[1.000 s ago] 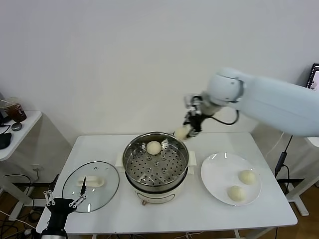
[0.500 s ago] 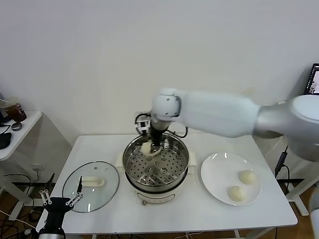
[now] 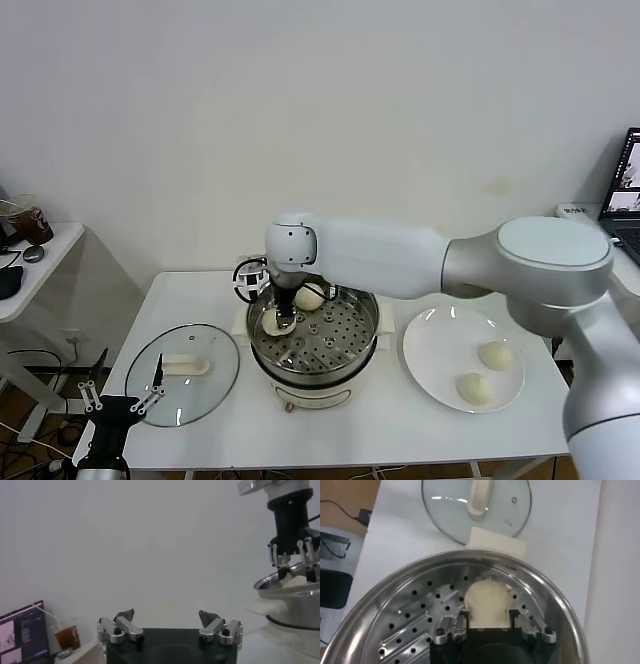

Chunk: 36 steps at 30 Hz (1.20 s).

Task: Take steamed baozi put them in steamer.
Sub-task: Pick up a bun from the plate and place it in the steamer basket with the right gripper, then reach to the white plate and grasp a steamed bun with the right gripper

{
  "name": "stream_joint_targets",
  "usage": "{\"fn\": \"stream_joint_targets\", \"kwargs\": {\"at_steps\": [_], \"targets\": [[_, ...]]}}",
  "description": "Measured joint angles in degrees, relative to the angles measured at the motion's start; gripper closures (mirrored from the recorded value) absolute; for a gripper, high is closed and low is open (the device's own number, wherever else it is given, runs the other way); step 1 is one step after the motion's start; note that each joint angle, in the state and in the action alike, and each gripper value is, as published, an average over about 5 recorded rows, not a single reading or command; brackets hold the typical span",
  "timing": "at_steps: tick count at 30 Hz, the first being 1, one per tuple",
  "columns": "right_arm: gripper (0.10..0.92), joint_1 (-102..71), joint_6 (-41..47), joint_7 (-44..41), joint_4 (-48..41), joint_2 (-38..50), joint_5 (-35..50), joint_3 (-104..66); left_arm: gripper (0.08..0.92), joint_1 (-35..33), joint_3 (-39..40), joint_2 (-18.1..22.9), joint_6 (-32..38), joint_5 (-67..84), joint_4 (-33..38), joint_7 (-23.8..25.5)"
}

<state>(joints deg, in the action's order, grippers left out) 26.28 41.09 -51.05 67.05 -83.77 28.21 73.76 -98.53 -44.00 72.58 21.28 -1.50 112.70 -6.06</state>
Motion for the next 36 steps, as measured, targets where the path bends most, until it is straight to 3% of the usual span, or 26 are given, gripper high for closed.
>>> {"fn": "stream_joint_targets", "kwargs": {"at_steps": [11,18,26,36], "targets": [[0.218,2.8,-0.1,-2.2,2.7,3.0,-0.8,-0.8,0.177,0.3,-0.1,0.1,0.0,0.0,-0.1,0.0],[0.203,9.2,-2.5,-7.4,10.5,12.8,-3.0,0.1,0.177,0.9,0.5,-0.4,-0.1,0.0,-0.1,0.2],[0.203,12.4,-9.8,-14.9,21.1,30.7,-9.4,-0.4,0.177,1.5,1.3,-0.5,-0.6,-0.4,-0.3,0.4],[0.203,2.5,-18.2,-17.3,27.0,51.3,-20.1,-6.8,0.177,1.5,2.0,-0.1,-0.8,-1.4,-0.7,0.5]]}}
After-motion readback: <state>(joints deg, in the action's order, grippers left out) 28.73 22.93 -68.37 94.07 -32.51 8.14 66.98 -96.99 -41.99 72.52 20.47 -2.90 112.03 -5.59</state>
